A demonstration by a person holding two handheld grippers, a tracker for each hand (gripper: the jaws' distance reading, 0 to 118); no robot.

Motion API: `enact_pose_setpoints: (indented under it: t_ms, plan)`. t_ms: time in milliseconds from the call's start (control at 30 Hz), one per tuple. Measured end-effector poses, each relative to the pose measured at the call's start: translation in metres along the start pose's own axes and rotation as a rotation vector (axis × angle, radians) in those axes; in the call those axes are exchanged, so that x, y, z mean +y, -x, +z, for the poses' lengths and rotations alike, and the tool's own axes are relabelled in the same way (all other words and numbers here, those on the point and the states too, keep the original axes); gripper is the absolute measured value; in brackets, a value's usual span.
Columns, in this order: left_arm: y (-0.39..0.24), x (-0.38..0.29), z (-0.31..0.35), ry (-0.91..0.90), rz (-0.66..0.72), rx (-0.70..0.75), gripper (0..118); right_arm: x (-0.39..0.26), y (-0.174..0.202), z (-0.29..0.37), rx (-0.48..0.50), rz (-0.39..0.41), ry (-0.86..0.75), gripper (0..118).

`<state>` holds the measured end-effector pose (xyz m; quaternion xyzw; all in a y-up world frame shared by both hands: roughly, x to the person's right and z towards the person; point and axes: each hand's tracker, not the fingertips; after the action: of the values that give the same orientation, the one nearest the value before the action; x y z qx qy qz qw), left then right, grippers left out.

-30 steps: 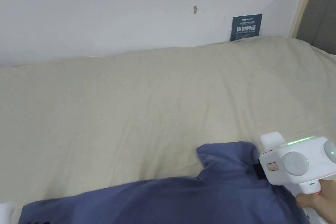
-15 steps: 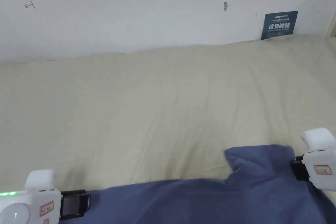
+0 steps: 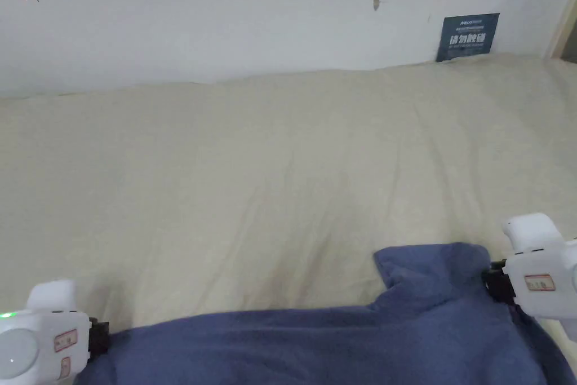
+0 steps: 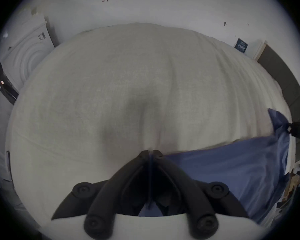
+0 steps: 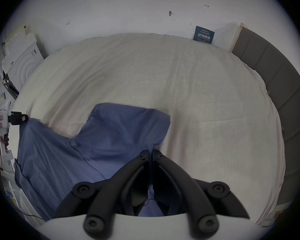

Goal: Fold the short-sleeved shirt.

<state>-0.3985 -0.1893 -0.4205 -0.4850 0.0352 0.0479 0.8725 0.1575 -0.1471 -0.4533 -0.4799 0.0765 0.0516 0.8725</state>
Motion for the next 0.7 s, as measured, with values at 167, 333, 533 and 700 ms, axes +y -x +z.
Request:
enact_pose_setpoints:
  t_ms: [167,333,533,700]
  plan:
    - [-0.003,-0.001,0.014,0.007,0.054,-0.02,3,0.002,-0.002,0.006,0.015,-0.028,-0.01,7]
    - [0.003,0.007,0.043,-0.044,0.071,-0.088,2,0.007,-0.006,0.024,0.016,-0.025,-0.034,7]
    - [-0.001,0.005,0.106,-0.135,0.015,-0.08,2,0.001,-0.01,0.072,0.029,-0.006,-0.081,7]
    - [0.006,-0.03,0.167,-0.209,0.017,-0.09,2,-0.027,-0.013,0.127,0.026,0.0,-0.113,7]
